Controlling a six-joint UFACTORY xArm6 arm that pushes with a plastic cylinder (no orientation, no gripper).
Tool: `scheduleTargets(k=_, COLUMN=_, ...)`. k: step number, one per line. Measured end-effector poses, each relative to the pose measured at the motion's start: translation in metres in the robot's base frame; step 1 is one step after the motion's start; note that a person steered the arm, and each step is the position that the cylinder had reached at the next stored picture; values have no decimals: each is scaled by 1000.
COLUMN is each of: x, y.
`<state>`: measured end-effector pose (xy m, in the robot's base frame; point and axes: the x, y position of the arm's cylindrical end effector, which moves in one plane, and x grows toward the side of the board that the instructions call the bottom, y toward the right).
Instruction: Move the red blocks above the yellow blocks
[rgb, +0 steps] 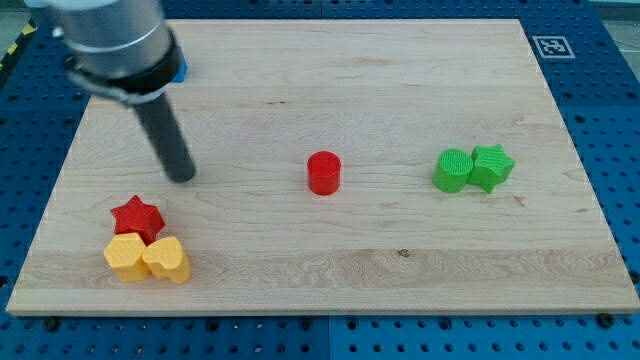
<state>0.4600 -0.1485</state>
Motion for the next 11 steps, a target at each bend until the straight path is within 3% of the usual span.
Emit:
scheduleTargets(k=1, x=-30, y=59)
scheduleTargets(k=3, x=-42, y=188)
scheduleTargets(k=6, x=21, y=105)
scheduleTargets(k=7, x=9, y=145)
scheduleTargets(k=8, x=23, y=189)
scheduleTargets(k=9, x=55, y=179)
scheduleTargets(k=11, x=64, y=77)
